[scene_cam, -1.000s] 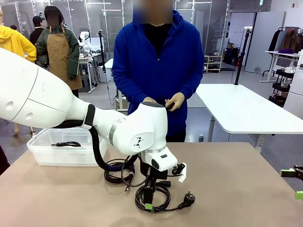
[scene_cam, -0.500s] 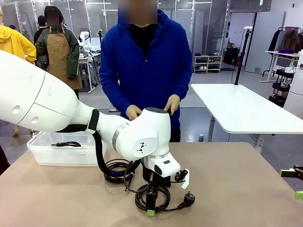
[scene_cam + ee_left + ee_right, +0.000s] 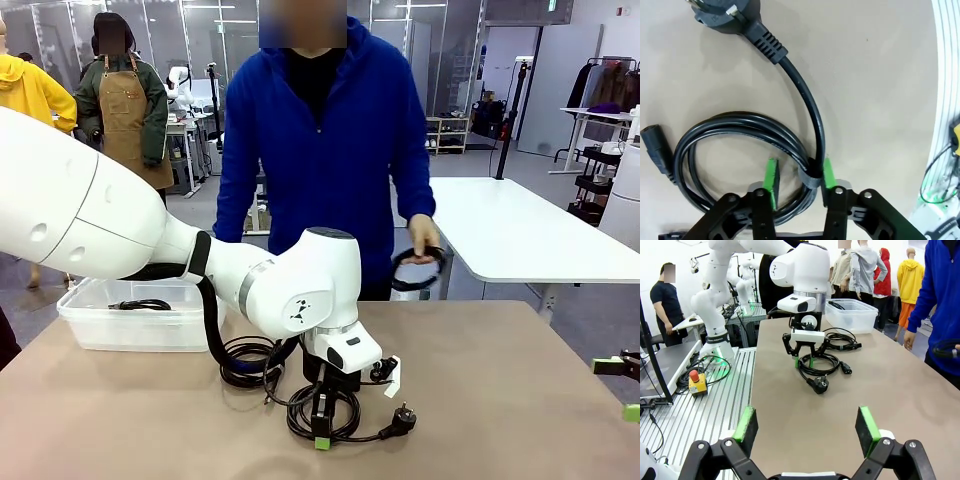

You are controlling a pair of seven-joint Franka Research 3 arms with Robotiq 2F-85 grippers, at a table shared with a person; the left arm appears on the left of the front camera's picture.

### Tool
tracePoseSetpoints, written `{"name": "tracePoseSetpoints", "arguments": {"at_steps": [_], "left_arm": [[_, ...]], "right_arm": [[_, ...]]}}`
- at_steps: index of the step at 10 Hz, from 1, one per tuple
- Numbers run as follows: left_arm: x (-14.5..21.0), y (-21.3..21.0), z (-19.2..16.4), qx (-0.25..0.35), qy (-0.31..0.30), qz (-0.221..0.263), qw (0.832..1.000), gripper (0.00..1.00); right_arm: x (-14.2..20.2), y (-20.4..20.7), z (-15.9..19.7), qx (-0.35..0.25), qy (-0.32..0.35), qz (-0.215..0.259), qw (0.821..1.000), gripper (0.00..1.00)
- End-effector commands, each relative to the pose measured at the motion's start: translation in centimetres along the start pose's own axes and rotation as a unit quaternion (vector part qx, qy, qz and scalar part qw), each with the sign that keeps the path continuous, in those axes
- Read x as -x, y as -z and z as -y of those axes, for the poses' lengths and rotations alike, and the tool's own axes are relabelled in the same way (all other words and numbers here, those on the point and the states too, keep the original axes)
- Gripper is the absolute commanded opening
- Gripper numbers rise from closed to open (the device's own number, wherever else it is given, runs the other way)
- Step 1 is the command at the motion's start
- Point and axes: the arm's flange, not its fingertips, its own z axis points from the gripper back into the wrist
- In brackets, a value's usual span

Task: Organize and store the cables.
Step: Place the Power Cable into the Organizing box.

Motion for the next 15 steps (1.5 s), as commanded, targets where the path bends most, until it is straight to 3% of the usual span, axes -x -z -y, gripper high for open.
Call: {"name": "tracePoseSetpoints", "arguments": {"at_steps": [1,3,5,9,12,13,15], "left_arm": [[0.0,-0.5,-0.1,0.000,-0.008,-0.003,1.000,0.04],[0.7,-1.6,-0.2,-0.005,-0.013,0.002,1.000,0.00],[1.7,-4.0,-0.6,0.005,0.021,0.033,0.999,0.00],[4.7,-14.2,0.1,-0.093,0.033,-0.013,0.995,0.00],[4.5,-15.7,0.0,-0.094,0.056,-0.019,0.994,0.00],[4.8,-16.5,0.3,-0.104,0.026,-0.006,0.994,0.00],[4.8,-16.5,0.3,-0.104,0.026,-0.006,0.994,0.00]], "right_arm": [[-0.3,0.1,0.1,0.005,0.013,0.005,1.000,1.00],[-0.3,0.1,0.1,0.005,0.013,0.005,1.000,1.00],[-0.3,0.1,0.1,0.005,0.013,0.005,1.000,1.00],[-0.3,0.1,0.1,0.005,0.013,0.005,1.000,1.00],[-0.3,0.1,0.1,0.005,0.013,0.005,1.000,1.00],[-0.3,0.1,0.1,0.005,0.013,0.005,1.000,1.00],[-0.3,0.1,0.1,0.005,0.013,0.005,1.000,1.00]]}}
